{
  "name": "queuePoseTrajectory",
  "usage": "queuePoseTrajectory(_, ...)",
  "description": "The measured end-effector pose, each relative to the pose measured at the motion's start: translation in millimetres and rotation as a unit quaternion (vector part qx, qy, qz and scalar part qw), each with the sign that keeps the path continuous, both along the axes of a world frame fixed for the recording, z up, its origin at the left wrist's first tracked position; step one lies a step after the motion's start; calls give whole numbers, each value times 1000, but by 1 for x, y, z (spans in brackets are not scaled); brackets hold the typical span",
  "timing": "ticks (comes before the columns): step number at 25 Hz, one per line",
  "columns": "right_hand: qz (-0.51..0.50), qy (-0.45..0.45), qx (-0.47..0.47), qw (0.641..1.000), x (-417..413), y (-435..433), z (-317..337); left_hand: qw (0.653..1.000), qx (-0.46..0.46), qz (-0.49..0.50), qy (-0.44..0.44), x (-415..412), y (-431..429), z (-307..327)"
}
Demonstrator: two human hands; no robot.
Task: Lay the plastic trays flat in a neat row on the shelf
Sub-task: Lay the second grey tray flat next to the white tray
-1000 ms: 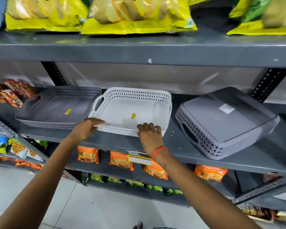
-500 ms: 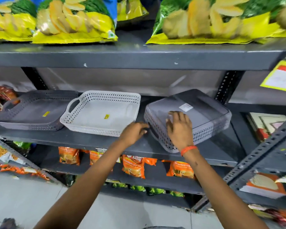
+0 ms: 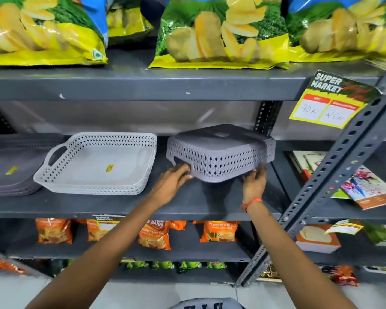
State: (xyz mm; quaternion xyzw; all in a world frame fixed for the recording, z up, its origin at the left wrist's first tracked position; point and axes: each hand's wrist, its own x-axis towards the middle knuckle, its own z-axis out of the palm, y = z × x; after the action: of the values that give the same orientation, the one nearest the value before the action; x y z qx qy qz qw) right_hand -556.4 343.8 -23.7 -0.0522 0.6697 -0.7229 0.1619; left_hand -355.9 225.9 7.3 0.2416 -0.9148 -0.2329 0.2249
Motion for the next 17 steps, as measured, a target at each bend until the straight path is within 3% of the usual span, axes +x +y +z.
queuePoseTrajectory(5,-10,125,15,992,3,-10,33,985,-119,93,83,-11,15,47)
queuePoseTrajectory(6,-2,146,35,989,4,-12,37,985,-85,99,113,-11,16,52)
queuePoseTrajectory(8,66,194,86,975,7,-18,36,968,116,102,196,-15,13,62)
queuePoseTrajectory(10,182,268,204,924,8,-22,26,922,292,113,228,-18,6,65)
queuePoseTrajectory(13,262,390,328,820,11,-16,-3,903,342,158,205,-24,-10,62)
queuePoseTrajectory(17,254,526,378,718,6,-5,-38,868,396,186,233,-42,-48,58)
